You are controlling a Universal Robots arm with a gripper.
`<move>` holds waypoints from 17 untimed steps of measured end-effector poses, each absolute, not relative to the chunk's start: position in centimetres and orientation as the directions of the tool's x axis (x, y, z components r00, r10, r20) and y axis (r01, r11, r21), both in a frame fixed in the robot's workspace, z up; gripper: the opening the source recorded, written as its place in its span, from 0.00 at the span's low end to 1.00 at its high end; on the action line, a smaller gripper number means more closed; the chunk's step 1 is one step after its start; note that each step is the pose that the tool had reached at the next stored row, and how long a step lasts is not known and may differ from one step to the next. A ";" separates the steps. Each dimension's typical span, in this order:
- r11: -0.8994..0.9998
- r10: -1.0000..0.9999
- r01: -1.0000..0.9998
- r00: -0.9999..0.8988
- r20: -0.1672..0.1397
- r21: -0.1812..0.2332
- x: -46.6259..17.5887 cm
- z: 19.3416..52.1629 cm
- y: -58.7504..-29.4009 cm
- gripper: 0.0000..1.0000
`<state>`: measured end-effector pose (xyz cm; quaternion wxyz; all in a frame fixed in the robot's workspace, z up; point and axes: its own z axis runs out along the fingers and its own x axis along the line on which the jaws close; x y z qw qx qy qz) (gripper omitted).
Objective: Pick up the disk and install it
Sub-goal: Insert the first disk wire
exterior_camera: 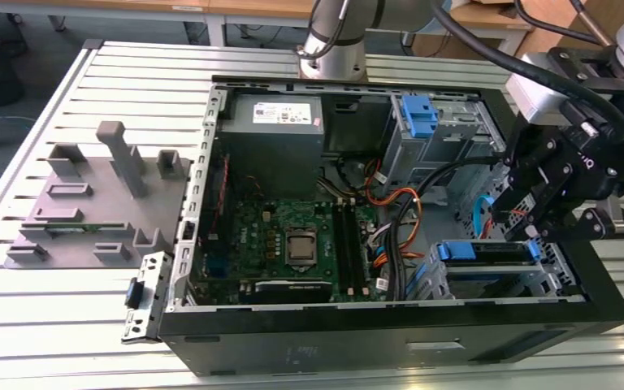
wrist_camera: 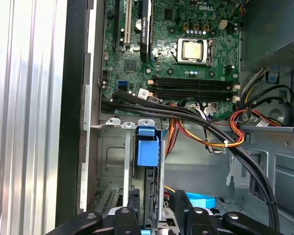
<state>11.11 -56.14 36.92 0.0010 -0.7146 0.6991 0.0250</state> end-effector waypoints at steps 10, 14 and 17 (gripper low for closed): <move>-0.023 -0.999 -0.999 0.021 -0.037 0.034 11.1 36.9 -55.2 0.42; -0.022 -0.999 -0.999 0.021 -0.037 0.034 11.1 36.9 -54.8 0.42; -0.021 -0.999 -0.999 0.020 -0.037 0.034 11.4 36.8 -54.8 0.42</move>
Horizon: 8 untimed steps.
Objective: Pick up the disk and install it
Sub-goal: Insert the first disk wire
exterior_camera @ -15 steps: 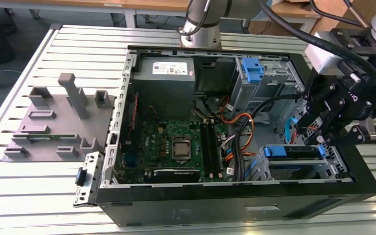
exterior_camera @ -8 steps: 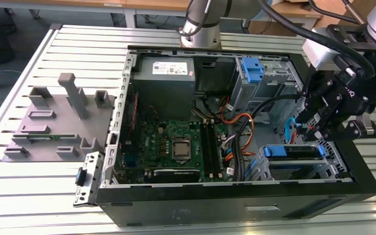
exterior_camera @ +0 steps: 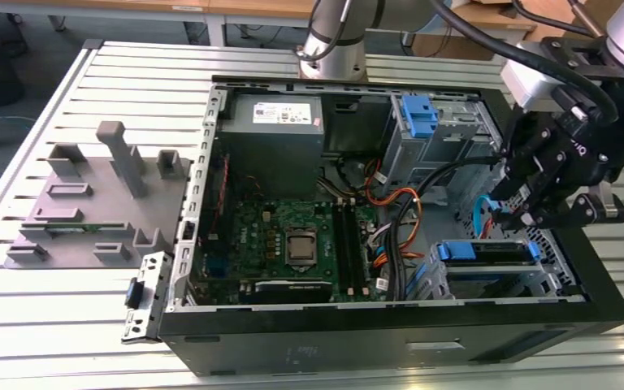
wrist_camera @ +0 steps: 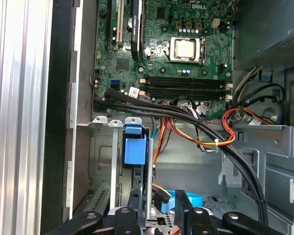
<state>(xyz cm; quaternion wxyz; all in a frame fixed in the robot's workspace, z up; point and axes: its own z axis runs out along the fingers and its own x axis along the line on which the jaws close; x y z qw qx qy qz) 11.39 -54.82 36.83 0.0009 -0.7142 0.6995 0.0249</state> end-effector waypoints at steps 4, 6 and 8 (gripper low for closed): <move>-0.020 -0.999 -0.999 0.018 -0.039 0.034 11.7 36.4 -54.8 0.42; -0.018 -0.999 -0.999 0.017 -0.038 0.034 11.8 36.0 -54.8 0.42; -0.017 -0.999 -0.999 0.016 -0.038 0.034 11.8 35.6 -54.8 0.42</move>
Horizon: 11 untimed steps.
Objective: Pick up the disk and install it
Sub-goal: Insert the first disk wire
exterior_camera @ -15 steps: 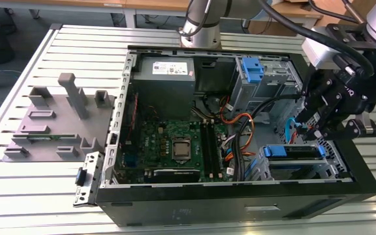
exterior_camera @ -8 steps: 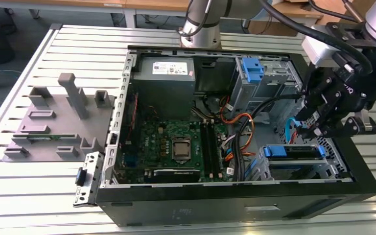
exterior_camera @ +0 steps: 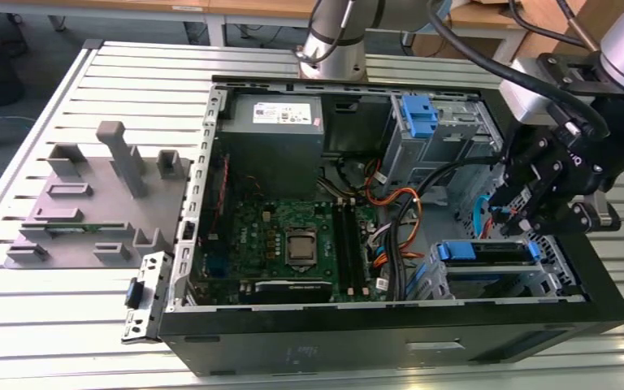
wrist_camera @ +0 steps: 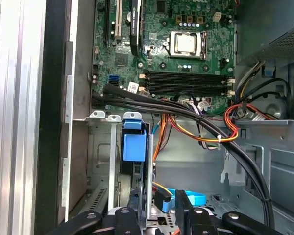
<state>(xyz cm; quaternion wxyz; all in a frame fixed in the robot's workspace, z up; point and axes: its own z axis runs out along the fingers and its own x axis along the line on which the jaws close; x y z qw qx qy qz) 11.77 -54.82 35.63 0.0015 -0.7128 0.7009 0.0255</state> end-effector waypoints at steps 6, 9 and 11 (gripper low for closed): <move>-0.015 -0.999 -0.999 0.014 -0.037 0.034 11.8 35.4 -54.8 0.42; -0.015 -0.999 -0.999 0.013 -0.036 0.034 11.8 35.3 -54.8 0.42; -0.015 -0.999 -0.999 0.013 -0.036 0.034 11.8 35.3 -54.8 0.42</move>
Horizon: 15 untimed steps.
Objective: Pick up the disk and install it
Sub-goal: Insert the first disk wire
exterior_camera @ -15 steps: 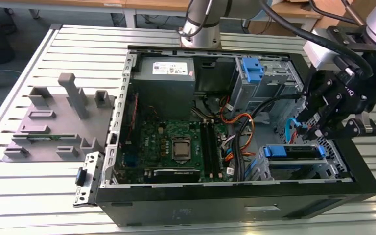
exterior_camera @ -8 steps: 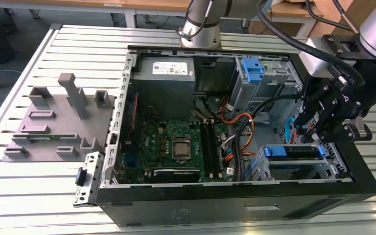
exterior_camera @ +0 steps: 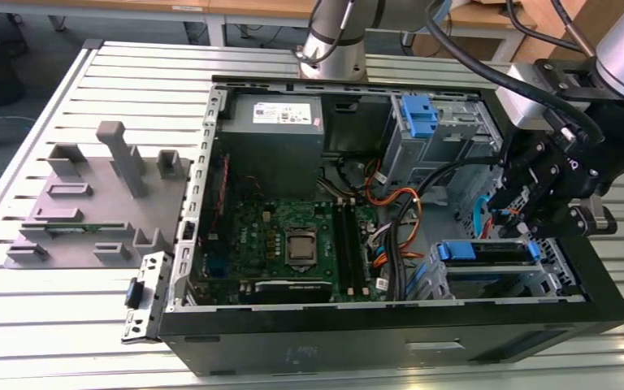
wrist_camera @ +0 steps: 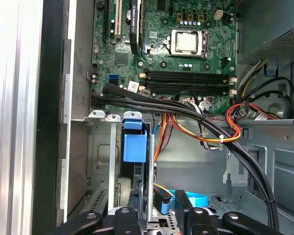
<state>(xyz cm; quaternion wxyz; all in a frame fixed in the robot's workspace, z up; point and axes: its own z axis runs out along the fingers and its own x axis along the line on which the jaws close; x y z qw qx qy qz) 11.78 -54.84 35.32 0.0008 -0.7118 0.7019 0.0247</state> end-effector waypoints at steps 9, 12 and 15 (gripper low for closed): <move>-0.015 -0.999 -0.999 0.013 -0.036 0.034 11.8 35.3 -54.8 0.28; -0.015 -0.999 -0.999 0.013 -0.036 0.034 11.8 35.3 -54.8 0.17; -0.015 -0.999 -0.999 0.013 -0.036 0.034 11.8 35.3 -54.8 0.16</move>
